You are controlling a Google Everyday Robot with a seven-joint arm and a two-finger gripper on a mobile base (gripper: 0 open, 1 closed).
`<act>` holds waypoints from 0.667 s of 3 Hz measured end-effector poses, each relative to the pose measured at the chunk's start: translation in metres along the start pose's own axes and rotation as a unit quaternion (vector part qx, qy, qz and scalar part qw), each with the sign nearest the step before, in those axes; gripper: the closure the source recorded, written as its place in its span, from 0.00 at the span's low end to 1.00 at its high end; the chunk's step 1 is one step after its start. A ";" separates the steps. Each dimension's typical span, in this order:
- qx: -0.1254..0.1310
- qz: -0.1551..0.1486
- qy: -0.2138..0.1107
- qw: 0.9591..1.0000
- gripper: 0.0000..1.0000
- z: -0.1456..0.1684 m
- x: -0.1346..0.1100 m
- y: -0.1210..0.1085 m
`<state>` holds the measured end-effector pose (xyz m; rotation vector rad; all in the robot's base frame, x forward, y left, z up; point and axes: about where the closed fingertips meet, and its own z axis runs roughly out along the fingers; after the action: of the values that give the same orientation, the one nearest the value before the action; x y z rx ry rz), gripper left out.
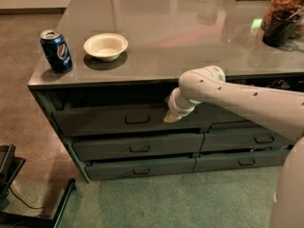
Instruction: Open top drawer
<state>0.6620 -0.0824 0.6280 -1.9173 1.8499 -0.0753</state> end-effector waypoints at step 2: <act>0.000 0.000 0.000 1.000 0.43 -0.006 -0.002 -0.003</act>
Offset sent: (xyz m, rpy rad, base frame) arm -0.0404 0.0047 0.0057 -0.0066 0.0184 -0.0111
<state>0.6620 -0.0824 0.6353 -1.9173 1.8500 -0.0753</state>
